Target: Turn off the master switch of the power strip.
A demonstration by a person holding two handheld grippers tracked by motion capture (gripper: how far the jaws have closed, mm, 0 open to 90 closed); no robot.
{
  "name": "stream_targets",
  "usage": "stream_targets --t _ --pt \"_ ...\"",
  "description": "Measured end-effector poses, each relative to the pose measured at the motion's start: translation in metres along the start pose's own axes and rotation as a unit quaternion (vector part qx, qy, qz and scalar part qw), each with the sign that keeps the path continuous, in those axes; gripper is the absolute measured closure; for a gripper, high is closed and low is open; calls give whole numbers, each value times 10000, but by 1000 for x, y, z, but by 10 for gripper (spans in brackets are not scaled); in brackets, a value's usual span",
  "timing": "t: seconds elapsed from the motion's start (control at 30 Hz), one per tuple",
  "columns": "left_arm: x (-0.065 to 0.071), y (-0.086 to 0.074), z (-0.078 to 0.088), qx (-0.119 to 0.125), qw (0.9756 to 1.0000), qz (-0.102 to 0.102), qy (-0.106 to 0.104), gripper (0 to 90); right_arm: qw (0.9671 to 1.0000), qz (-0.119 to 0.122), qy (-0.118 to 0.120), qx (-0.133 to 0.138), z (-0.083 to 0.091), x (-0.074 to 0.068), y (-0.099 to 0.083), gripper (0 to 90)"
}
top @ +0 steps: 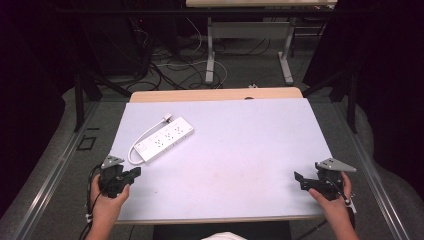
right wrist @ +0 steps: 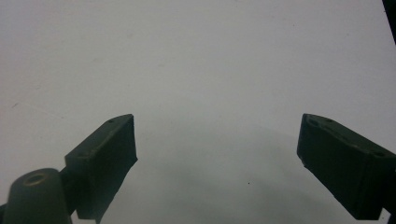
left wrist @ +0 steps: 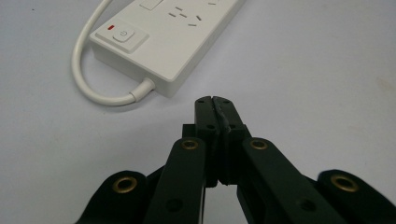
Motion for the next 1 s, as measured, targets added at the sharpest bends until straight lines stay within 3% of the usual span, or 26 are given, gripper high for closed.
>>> stream_targets --t 0.4,1.0 --pt "-2 22 4 -42 10000 -57 -67 900 10000 -39 18 39 2 1 1 90" --pt "-11 53 1 -118 9996 94 -233 900 9999 -139 82 36 3 1 1 25"
Point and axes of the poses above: each handheld gripper's, and its own axes: z roughly backward along the jaws, y roughly out of its top, x roughly to its right, the point moved 1 cm from there along -z, roughly forward along the jaws, and after that the axes turned 7 degrees about -y, right-handed, at the moved point
